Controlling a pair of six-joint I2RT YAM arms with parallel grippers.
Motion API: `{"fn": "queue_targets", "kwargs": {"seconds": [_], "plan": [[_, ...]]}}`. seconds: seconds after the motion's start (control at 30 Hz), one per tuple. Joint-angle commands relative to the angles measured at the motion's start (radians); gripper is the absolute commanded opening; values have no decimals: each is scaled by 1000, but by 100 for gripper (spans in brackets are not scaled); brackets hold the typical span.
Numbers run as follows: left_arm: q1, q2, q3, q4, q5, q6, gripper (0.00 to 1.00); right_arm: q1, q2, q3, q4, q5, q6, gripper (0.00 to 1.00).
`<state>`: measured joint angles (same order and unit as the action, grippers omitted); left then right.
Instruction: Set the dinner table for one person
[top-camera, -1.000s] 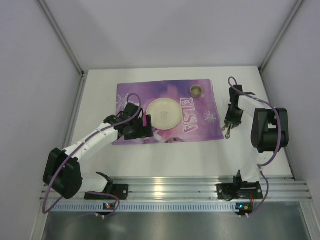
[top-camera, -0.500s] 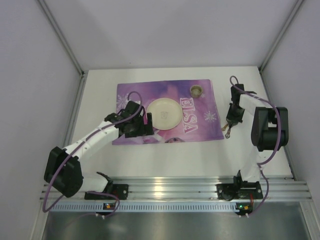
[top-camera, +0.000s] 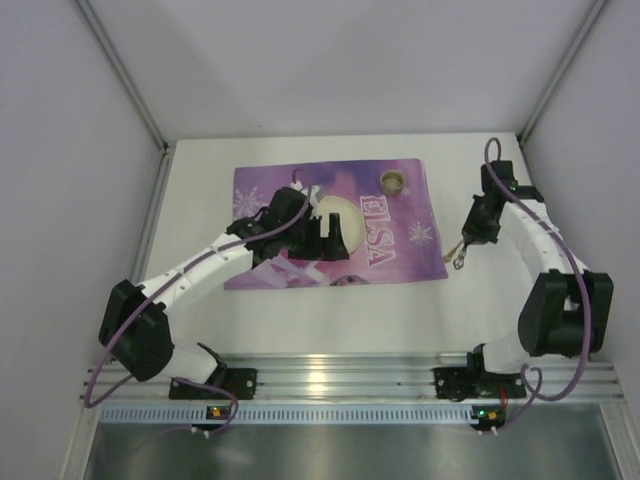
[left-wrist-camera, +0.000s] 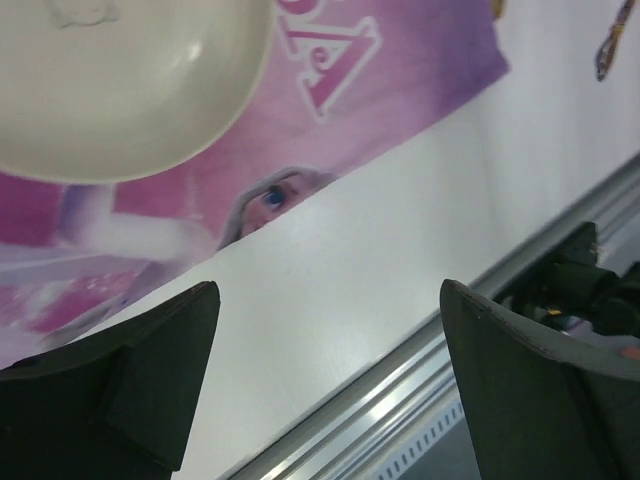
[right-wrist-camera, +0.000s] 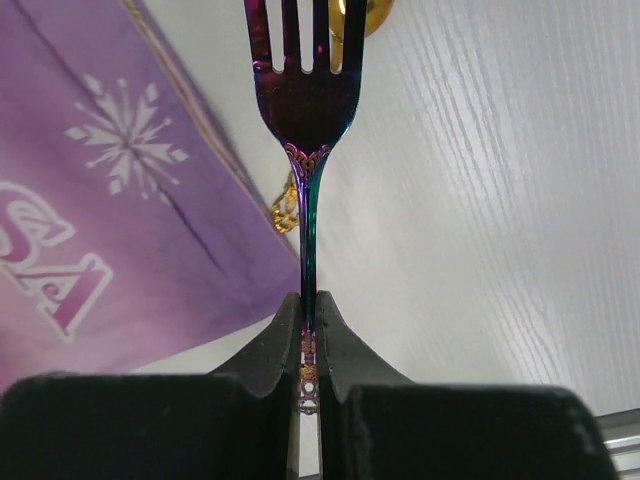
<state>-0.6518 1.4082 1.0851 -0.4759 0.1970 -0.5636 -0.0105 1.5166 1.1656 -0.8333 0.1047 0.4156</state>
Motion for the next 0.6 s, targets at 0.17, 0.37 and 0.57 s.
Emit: {"fn": "queue_targets", "kwargs": {"seconds": [0.17,0.37,0.57], "plan": [[-65,144,97,419,376,-99,91,78,-188,144,-139,-178,115,0],[-129,279,199,575,446,-185,88,104,-219,189,-184,-247,161,0],[-161,382,271,651,473,-237,84,116,-237,183,-191,-293,186,0]]}}
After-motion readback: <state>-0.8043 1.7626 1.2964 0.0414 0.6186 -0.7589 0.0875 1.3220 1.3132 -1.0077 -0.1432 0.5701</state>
